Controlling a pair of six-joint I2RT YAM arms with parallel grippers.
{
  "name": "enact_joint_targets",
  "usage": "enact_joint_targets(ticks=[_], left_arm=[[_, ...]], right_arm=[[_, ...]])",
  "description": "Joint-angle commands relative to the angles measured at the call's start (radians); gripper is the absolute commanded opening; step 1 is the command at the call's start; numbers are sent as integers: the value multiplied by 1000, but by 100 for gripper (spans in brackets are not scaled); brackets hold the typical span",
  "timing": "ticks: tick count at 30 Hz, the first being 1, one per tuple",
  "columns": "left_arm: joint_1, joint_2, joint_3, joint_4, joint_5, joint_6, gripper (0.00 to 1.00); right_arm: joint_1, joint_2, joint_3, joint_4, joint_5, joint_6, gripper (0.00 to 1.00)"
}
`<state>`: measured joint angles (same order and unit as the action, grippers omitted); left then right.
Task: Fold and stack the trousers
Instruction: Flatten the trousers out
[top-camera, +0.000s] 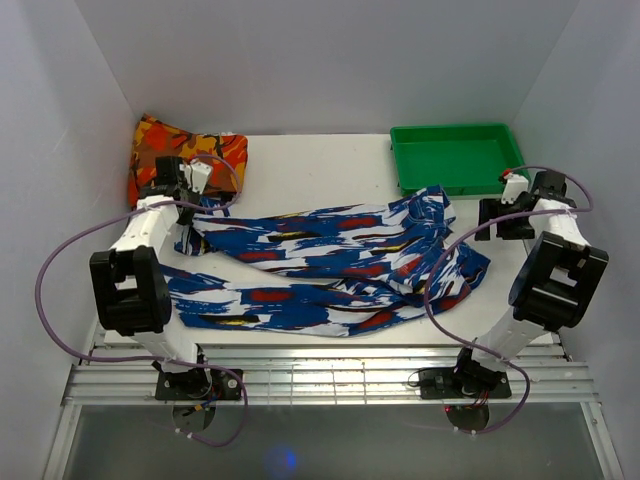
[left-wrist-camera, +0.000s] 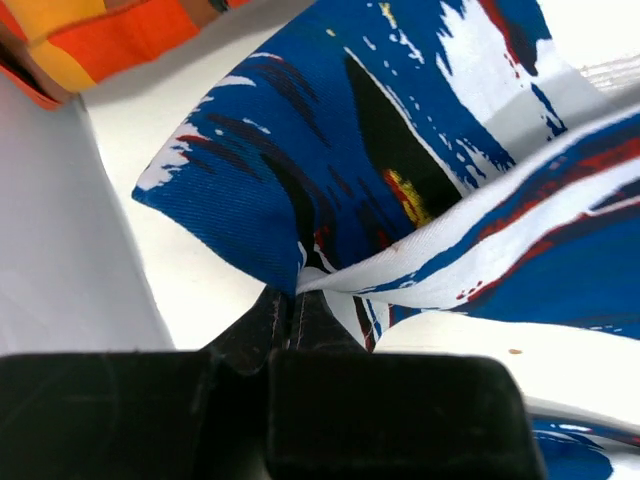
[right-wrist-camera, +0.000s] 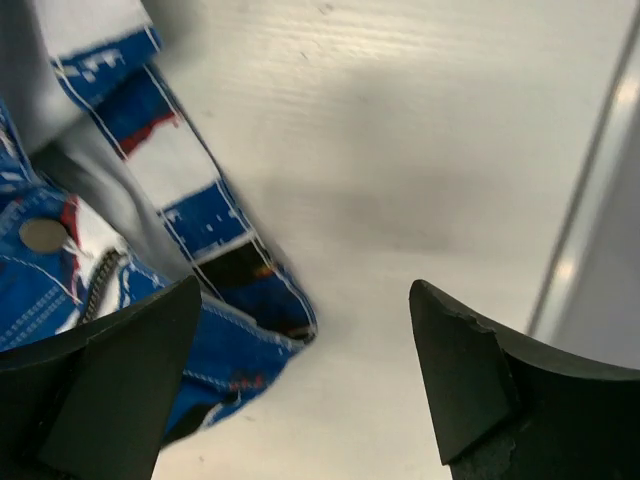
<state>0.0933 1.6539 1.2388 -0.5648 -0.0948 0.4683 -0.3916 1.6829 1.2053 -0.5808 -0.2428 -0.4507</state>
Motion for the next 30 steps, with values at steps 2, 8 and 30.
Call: enact_joint_targets(ticks=[2,8,30], left_arm=[[-35,-9,-18,37,-85,142,0],[-43,24,-3,42,-148,150,0],[-214,-6,-18,-15,-42,64,21]], right_arm=[[8,81,80,75,-264,104,94],[48,164,85,29,-342,78,93],[-282,-5,16,-111,-240,-153,8]])
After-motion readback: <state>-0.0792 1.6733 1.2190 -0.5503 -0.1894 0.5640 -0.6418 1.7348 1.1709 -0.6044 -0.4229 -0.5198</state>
